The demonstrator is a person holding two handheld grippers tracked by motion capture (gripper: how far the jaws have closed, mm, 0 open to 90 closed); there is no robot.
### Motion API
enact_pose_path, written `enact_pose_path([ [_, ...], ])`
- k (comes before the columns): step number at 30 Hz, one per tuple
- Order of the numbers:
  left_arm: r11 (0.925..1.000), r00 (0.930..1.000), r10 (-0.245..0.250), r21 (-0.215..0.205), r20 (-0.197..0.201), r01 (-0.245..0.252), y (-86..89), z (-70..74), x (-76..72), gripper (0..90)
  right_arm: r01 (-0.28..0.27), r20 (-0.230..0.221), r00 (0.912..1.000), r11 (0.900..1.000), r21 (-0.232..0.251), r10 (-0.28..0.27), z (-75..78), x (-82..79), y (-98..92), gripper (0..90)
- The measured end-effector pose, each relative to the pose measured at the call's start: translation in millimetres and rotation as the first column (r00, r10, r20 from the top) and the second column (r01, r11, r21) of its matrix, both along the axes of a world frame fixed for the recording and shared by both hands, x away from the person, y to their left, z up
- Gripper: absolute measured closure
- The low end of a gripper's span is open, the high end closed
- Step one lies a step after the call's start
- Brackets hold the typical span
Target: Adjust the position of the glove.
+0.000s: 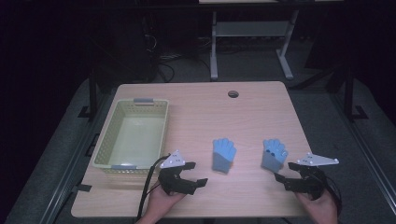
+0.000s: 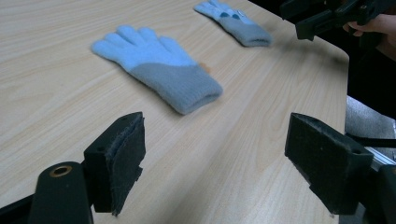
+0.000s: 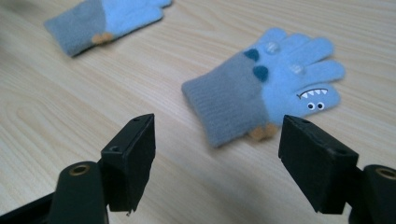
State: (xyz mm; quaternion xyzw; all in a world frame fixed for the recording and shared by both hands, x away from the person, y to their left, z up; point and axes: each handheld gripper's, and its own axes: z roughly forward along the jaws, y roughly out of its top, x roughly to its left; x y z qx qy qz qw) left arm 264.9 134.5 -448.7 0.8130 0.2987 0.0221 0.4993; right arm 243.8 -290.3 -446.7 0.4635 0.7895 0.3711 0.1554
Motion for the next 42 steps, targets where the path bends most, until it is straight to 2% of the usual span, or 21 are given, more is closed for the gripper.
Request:
enact_pose_path([
  [4,0.9999,1.0,0.006,-0.011,-0.008,-0.006,2.7,-0.3,1.8,19.6,-0.004,-0.005,1.0,1.0,0.013,0.004,-0.6,2.2,-1.9,25.8],
  [6,1.0,1.0,0.007,-0.006,-0.002,-0.007,2.6,-0.6,2.1,19.6,0.007,-0.025,0.9997,1.0,0.012,-0.007,-2.6,3.2,-3.2,24.5],
  [11,1.0,1.0,0.006,-0.007,0.003,-0.006,2.7,-0.7,3.1,19.7,0.019,-0.032,0.9993,1.0,0.014,-0.019,-2.7,7.6,-6.9,22.3],
  [21,0.9997,0.9998,-0.018,-0.015,0.0,0.018,-2.0,0.2,-1.3,19.7,0.006,-0.036,0.9993,0.999,0.043,-0.004,16.0,16.8,-3.6,20.0],
  [27,0.9997,0.9997,-0.023,-0.006,0.0,0.023,-4.1,-1.0,-1.8,19.6,0.002,-0.042,0.9991,1.0,0.016,-0.001,34.2,29.3,-1.2,20.3],
  [28,0.9997,0.9997,-0.025,-0.006,0.0,0.025,-4.6,-1.1,-1.9,19.6,-0.009,-0.038,0.9992,1.0,0.007,0.009,42.1,35.9,2.1,20.3],
  [31,0.9997,0.9997,-0.026,-0.004,0.005,0.026,-3.5,-0.2,-2.0,19.7,-0.017,-0.048,0.9987,1.0,-0.008,0.017,48.0,41.0,5.4,20.8],
  [32,0.9997,0.9997,-0.022,-0.006,0.009,0.022,-3.0,0.3,-2.4,19.7,-0.03,-0.067,0.9974,0.999,-0.032,0.027,53.5,48.2,9.6,20.8],
  [33,0.9997,0.9997,-0.022,-0.006,0.009,0.022,-3.0,0.3,-2.4,19.8,-0.03,-0.067,0.9974,0.999,-0.032,0.027,53.5,48.2,9.6,20.8],
  [34,0.9997,0.9993,-0.024,-0.006,0.027,0.025,-2.3,1.7,-2.2,19.8,-0.033,-0.086,0.9958,0.999,-0.043,0.03,56.3,54.2,11.9,20.8],
  [36,0.9997,0.9993,-0.022,-0.009,0.031,0.023,-2.7,3.1,-3.0,19.8,-0.04,-0.109,0.9935,0.998,-0.051,0.034,58.6,60.3,13.8,20.8],
  [39,0.9996,0.9993,-0.022,-0.015,0.029,0.023,-2.7,3.0,-2.9,19.8,-0.051,-0.122,0.9916,0.997,-0.06,0.043,59.7,65.9,16.0,21.5],
  [42,0.9995,0.9995,-0.02,-0.024,0.024,0.02,-2.5,2.9,-2.8,19.8,-0.054,-0.156,0.9869,0.995,-0.083,0.041,59.2,76.8,21.1,22.1],
])
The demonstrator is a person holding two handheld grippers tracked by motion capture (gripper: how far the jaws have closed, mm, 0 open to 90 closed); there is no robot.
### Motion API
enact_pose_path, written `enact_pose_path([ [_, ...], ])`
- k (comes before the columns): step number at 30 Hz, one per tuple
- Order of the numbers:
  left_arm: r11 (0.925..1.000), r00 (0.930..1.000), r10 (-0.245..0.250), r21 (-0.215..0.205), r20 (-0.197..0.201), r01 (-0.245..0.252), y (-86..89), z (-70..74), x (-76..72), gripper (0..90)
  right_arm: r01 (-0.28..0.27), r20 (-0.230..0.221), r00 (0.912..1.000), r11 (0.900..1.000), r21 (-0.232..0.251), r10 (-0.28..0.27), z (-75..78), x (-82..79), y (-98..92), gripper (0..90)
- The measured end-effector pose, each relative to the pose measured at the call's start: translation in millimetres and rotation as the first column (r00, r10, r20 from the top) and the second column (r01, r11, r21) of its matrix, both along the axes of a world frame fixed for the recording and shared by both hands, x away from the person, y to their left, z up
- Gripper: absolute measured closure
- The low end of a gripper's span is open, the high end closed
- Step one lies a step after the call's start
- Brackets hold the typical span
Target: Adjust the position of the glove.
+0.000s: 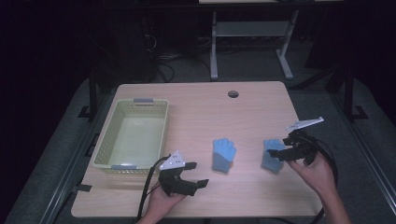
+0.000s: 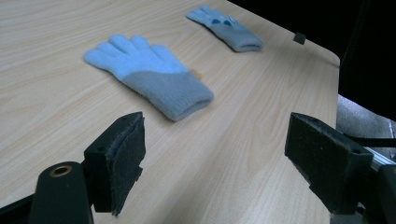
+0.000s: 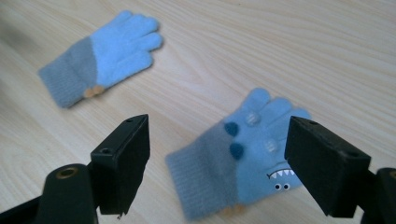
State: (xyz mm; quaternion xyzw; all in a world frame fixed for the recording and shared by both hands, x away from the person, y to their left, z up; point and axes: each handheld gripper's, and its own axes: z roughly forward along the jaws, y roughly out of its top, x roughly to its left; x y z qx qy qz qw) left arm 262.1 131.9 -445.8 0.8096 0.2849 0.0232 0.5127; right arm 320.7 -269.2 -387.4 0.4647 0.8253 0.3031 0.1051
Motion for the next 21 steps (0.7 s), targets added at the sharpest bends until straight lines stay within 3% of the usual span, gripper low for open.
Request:
enact_pose_path([
  [8,0.9999,1.0,0.008,-0.015,0.0,-0.008,3.5,2.6,0.7,19.7,0.011,-0.057,0.9983,1.0,-0.022,-0.012,-6.6,16.2,4.2,23.6],
  [13,0.9999,1.0,0.007,-0.015,0.006,-0.007,3.8,3.1,1.5,19.7,0.02,-0.065,0.9976,0.998,-0.057,-0.024,-12.7,19.4,5.3,27.9],
  [21,0.9998,0.9999,0.013,-0.018,-0.002,-0.013,1.9,2.1,0.3,19.8,0.059,-0.17,0.9827,0.994,-0.087,-0.074,-31.0,30.4,6.0,35.3],
])
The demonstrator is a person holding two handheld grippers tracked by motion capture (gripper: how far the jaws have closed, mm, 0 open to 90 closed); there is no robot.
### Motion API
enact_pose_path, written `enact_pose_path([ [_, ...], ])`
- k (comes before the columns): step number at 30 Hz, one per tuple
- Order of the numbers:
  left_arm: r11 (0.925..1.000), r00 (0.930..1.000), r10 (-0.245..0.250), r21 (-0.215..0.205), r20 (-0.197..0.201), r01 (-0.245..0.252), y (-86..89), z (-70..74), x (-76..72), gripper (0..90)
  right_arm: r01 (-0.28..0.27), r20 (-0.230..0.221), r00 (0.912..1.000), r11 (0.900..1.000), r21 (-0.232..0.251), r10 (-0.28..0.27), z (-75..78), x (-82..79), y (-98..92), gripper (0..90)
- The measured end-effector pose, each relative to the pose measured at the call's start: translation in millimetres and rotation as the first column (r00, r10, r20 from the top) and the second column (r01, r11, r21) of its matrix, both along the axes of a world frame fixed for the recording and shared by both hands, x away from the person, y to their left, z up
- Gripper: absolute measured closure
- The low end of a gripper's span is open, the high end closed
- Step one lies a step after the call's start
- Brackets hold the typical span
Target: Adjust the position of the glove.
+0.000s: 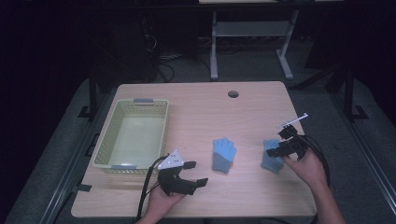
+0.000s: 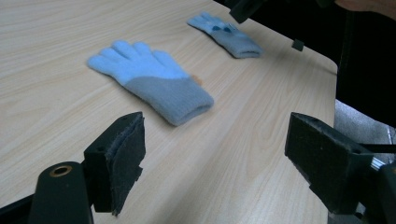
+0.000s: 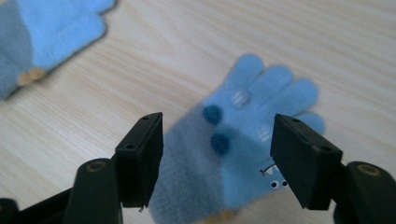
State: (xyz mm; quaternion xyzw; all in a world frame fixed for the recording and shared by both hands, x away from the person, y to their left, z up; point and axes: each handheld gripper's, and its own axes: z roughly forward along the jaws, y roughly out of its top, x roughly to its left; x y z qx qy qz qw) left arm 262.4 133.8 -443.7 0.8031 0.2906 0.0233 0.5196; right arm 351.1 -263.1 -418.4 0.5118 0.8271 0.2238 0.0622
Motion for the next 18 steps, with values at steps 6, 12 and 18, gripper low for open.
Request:
enact_pose_path([
  [6,1.0,0.9999,0.005,-0.009,-0.009,-0.005,0.1,-1.9,2.0,19.9,0.033,-0.039,0.9986,0.999,-0.033,-0.034,-14.0,3.4,-1.8,45.5],
  [12,0.9999,0.9999,0.004,-0.01,-0.012,-0.004,1.1,-1.8,1.8,20.4,0.039,-0.063,0.9972,0.999,-0.037,-0.041,-22.7,5.1,-2.9,51.3],
  [18,1.0,0.9999,0.001,-0.008,-0.011,-0.001,0.4,-2.3,2.3,20.5,0.027,-0.041,0.9987,0.997,-0.077,-0.03,-26.3,2.3,0.8,53.6],
])
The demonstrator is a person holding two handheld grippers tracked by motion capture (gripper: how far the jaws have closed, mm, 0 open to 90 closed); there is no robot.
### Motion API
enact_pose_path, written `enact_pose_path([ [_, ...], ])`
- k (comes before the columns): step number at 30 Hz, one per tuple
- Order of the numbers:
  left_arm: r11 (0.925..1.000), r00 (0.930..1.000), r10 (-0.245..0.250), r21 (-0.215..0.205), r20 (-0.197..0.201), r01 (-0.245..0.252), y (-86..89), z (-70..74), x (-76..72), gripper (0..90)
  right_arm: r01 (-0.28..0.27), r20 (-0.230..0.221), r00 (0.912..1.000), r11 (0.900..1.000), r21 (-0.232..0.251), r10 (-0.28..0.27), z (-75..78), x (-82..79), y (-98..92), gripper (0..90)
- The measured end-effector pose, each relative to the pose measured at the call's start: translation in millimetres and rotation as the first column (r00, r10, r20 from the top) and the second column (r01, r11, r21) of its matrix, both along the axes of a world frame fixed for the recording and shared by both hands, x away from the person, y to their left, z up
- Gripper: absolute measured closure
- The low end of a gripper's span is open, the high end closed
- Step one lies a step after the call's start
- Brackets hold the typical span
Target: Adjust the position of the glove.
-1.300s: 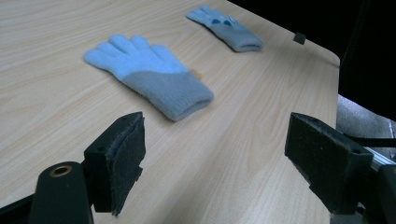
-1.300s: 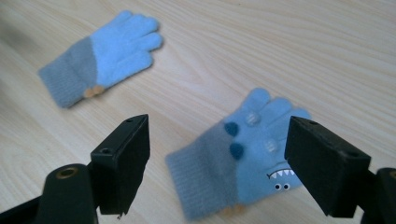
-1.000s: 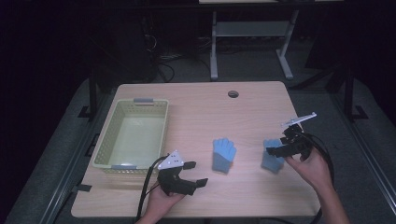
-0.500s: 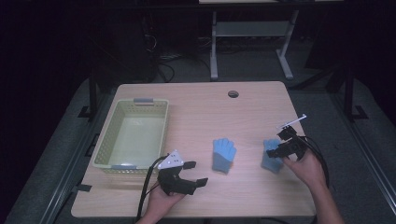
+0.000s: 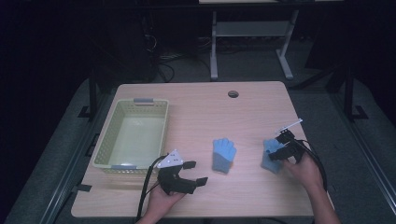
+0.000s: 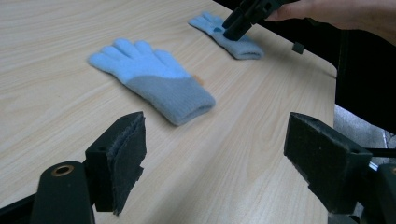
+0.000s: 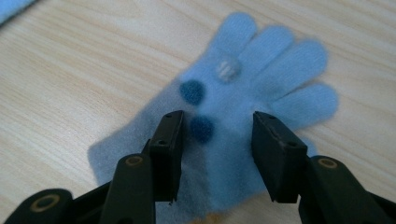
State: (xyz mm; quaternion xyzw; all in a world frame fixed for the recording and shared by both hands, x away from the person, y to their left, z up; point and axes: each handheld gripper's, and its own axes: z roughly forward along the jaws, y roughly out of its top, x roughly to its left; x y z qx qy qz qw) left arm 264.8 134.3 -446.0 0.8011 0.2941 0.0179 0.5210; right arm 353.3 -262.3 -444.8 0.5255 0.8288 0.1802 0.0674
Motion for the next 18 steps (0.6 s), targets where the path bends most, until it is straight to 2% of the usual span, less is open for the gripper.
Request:
enact_pose_path([
  [1,1.0,1.0,-0.002,0.001,0.0,0.002,-0.5,0.0,-0.4,20.5,-0.004,0.009,0.9999,1.0,-0.015,0.004,-0.3,-1.1,1.9,54.0],
  [6,1.0,1.0,-0.004,-0.002,0.005,0.004,-1.6,0.6,-1.5,20.6,0.0,0.009,1.0,1.0,-0.017,0.001,-0.3,-1.7,2.6,56.9],
  [10,1.0,1.0,-0.003,0.003,-0.002,0.003,-0.7,-0.2,-1.9,21.0,-0.005,0.01,0.9999,1.0,-0.012,0.005,0.1,-1.5,2.1,67.2],
  [12,1.0,1.0,0.0,0.004,0.001,0.0,0.0,-0.1,-1.4,21.3,-0.007,0.011,0.9999,1.0,-0.01,0.007,0.0,-1.2,1.6,69.0],
  [14,1.0,1.0,0.006,0.0,0.0,-0.006,0.1,0.7,-1.0,21.3,-0.001,0.0,1.0,1.0,0.005,0.001,0.3,-0.9,0.7,74.9],
  [18,1.0,0.9999,0.005,0.008,-0.009,-0.005,-0.3,-2.1,0.2,21.4,0.012,-0.021,0.9997,0.999,0.035,-0.012,0.6,-0.2,-1.2,79.2],
])
